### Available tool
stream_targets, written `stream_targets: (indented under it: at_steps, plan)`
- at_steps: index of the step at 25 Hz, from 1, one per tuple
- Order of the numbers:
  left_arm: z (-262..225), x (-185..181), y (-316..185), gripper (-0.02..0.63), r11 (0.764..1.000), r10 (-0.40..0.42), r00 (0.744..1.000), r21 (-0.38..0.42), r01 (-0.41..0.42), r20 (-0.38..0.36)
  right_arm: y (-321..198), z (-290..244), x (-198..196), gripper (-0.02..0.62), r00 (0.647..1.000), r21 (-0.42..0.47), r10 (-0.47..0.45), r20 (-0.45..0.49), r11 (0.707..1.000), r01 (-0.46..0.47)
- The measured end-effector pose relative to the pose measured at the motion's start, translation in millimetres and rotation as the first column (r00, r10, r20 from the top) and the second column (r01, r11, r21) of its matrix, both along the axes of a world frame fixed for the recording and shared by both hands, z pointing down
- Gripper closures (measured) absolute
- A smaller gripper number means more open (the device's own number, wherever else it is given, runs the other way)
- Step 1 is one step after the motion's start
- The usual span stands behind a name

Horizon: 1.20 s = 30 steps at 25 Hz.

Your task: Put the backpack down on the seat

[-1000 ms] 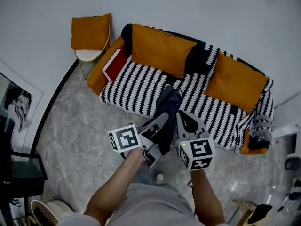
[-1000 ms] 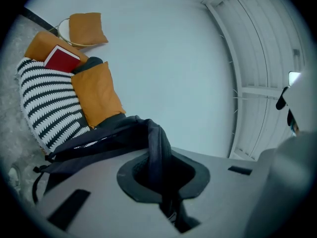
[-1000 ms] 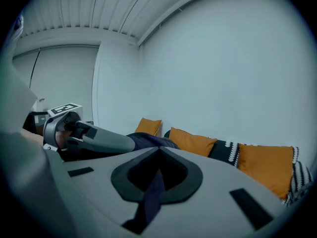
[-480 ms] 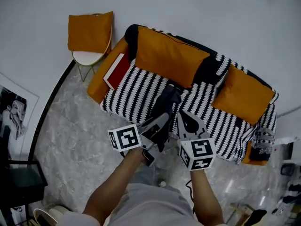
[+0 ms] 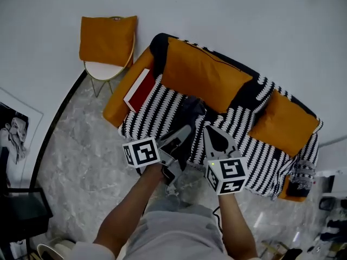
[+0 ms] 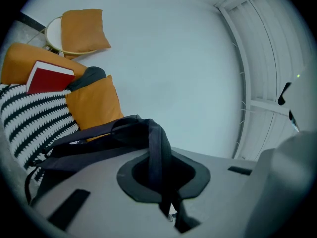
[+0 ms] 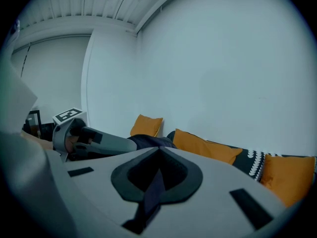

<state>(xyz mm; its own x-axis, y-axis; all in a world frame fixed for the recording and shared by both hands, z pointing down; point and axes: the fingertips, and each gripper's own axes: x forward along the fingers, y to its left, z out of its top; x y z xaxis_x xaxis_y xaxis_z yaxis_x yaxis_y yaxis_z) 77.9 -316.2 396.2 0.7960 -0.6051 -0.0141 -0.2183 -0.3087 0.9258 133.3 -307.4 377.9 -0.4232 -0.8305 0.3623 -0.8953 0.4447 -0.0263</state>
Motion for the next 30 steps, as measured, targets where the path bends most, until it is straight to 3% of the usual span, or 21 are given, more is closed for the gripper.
stream_targets:
  at_steps: [14,19,30]
  plan:
    - [36.1,-52.7,-85.4,0.584,0.998,-0.067,0.997,0.011,0.066,0.05,-88.1,26.1,-56.7,0.594,0.993,-0.012,-0.112,0.046,0.994,0.113]
    - [64.6,-69.2,-125.3,0.584,0.997,-0.079,0.994,-0.017,0.081,0.078,-127.4,53.9,-78.0,0.594,0.984,-0.048,-0.169,0.061,0.984,0.172]
    - [122.5,-90.5,-212.9,0.584,0.997,-0.071,0.991,0.0,0.071,0.115,-217.8,118.9,-112.7,0.594,0.964,-0.101,-0.26,0.055,0.959,0.265]
